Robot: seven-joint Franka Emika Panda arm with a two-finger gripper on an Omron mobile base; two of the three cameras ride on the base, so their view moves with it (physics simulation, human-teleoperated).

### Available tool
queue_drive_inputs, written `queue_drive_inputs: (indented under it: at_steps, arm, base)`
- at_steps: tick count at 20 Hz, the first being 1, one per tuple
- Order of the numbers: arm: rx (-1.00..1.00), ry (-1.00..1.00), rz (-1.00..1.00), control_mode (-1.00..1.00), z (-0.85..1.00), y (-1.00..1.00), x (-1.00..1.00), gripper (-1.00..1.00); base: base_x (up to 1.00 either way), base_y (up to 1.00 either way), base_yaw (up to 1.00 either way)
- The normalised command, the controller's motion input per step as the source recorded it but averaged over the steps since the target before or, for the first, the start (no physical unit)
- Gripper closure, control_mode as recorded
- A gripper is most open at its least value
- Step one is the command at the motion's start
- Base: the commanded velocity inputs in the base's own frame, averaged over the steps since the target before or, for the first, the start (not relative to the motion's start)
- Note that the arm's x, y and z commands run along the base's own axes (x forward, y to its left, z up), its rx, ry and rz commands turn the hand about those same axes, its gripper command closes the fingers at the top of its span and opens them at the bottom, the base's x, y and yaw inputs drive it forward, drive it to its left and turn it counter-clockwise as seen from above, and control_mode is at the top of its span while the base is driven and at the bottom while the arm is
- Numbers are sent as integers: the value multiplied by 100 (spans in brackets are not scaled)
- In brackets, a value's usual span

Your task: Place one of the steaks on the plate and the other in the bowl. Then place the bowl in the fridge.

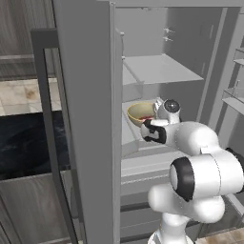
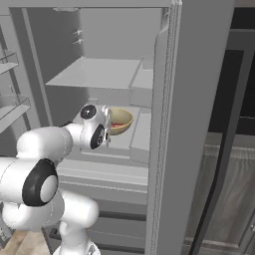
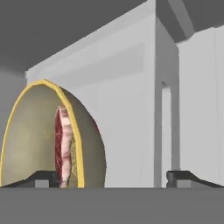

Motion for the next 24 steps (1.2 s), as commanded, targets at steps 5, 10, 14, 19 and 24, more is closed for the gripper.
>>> queue_drive_inputs:
  at_steps: [5,10,14,19,24]
  arm:
    - [2,0,1,-100,77,0,-50,-100]
    - [3,2,4,-100,85,0,-41,-100]
    - [6,10,14,-100,26,0,-59,-100]
    - [-11,11,38,-100,36,0,-60,-100]
    - [-37,3,56,-100,0,4,-62,-100]
  base:
    - [0,0,0]
    - [0,0,0]
    - [0,0,0]
    - [0,0,0]
    - [0,0,0]
